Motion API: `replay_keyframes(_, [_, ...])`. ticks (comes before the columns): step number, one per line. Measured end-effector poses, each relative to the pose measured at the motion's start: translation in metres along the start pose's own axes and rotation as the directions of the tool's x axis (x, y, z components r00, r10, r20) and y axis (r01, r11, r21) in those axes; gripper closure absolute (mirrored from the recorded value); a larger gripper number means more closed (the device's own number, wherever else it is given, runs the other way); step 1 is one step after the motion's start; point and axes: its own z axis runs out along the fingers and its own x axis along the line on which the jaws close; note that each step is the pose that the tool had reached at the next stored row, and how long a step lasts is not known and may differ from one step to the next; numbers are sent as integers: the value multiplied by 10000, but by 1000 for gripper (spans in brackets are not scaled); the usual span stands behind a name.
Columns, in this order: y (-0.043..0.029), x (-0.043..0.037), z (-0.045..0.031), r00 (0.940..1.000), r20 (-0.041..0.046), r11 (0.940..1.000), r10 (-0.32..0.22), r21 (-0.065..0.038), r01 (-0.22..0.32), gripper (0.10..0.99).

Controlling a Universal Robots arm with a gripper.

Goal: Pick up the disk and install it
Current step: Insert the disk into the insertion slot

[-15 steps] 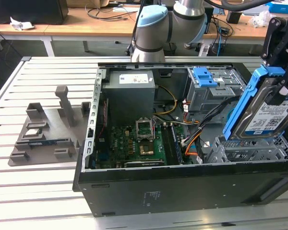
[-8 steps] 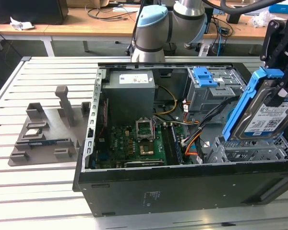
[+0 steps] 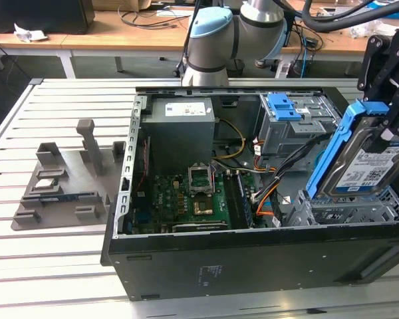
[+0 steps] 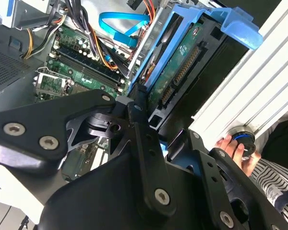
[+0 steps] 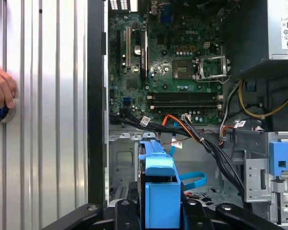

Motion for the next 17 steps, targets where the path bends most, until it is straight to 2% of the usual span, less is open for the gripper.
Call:
replay_keyframes(9, [-7, -20, 87, 10000, -1, 10000, 0, 0, 0, 722])
replay_keyframes(15, [-12, -21, 215, 10000, 0, 10000, 0, -4, 0, 722])
replay_keyframes(17, [-16, -21, 287, 10000, 0, 10000, -1, -6, 1, 722])
